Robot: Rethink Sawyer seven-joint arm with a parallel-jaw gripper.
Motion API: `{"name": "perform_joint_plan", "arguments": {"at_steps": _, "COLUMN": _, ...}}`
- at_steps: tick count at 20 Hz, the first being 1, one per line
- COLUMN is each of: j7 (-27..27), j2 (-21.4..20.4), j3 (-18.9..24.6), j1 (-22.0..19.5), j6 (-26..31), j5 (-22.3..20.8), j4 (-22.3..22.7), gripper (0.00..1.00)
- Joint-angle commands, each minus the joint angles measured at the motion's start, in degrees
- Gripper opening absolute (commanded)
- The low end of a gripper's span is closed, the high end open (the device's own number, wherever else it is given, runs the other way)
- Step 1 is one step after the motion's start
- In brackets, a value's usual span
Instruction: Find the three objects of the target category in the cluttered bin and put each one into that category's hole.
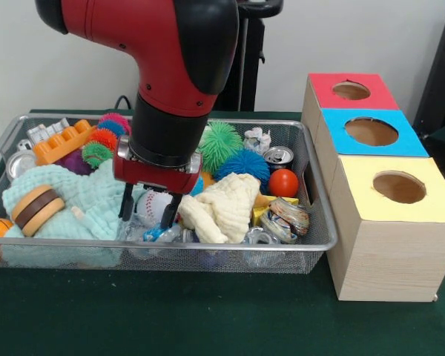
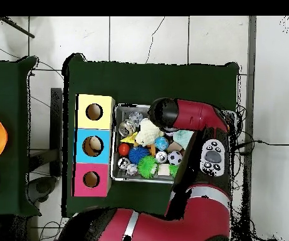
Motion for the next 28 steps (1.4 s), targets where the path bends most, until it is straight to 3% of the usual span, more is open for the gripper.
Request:
{"name": "perform_joint_plan", "arguments": {"at_steps": 1, "j7": 13.9, "j2": 4.4, "j3": 1.8, "j1": 0.7, "j6": -4.9, "j5": 1.2, "j4": 2.7, "gripper": 1.0}}
{"name": "perform_joint_plan", "arguments": {"at_steps": 15, "j7": 9.2, "j2": 6.0, "j3": 3.9, "j1": -0.7, "j6": -5.3, "j5": 2.3, "j4": 1.6, "gripper": 1.0}}
{"name": "perform_joint_plan", "arguments": {"at_steps": 20, "j7": 6.3, "j2": 4.4, "j3": 5.0, "j1": -2.2, "j6": -5.2, "j5": 1.6, "j4": 4.0, "gripper": 1.0}}
{"name": "perform_joint_plan", "arguments": {"at_steps": 28, "j7": 7.4, "j2": 0.3, "j3": 4.1, "j1": -1.6, "j6": -4.7, "j5": 1.6, "j4": 9.4, "gripper": 1.0}}
